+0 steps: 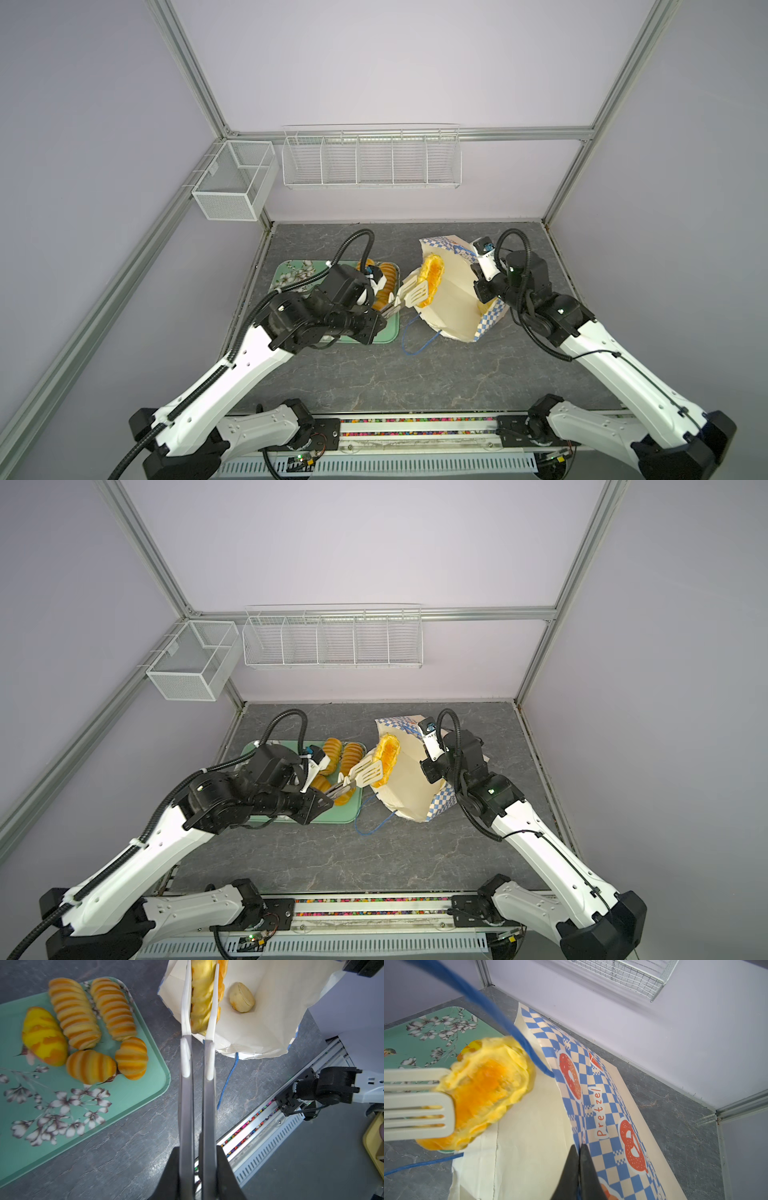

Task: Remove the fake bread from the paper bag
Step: 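Carry the clamped ridged bread with the left gripper over the tray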

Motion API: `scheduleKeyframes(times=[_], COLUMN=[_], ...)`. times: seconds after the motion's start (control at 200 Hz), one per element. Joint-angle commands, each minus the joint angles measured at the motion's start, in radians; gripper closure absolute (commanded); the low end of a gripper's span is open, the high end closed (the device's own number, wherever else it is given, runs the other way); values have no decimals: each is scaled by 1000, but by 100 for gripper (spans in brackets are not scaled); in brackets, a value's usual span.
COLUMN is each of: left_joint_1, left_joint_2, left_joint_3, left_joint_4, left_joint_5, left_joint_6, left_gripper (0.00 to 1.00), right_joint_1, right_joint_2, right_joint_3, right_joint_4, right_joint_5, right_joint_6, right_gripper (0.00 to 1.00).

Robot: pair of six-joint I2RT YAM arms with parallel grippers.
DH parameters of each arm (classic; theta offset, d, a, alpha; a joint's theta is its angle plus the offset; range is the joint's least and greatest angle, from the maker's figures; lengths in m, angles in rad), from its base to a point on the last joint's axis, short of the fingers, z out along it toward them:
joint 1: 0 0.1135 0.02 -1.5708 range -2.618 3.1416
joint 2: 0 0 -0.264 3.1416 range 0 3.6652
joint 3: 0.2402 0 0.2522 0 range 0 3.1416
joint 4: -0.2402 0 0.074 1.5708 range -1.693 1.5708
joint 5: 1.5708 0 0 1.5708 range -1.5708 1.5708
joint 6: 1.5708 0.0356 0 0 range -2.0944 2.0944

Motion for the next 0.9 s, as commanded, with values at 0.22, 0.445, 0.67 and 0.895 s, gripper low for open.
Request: scheduleKeyframes(times=[0.22, 0.445, 0.67, 0.895], left_joint_1=[18, 208, 420, 504], left_joint_2=[-66, 25, 145, 342], left_joint_3=[164, 154, 108, 130], left_joint_4=[-308, -382, -321, -281], left_joint_5=[-470, -506, -460, -510], left_joint_6=[-107, -78, 3, 64], left_gripper=[100, 100, 100, 99], right_joint_1=[-5, -7, -6, -7], right_joint_2=[-11, -16, -19, -23], right_joint_3=[8, 7, 11, 22], right_joint_4=[-30, -37, -34, -17], right_joint_5=[24, 17, 9, 0], right_joint_6=[26, 46, 61, 74], right_gripper=[93, 93, 93, 93])
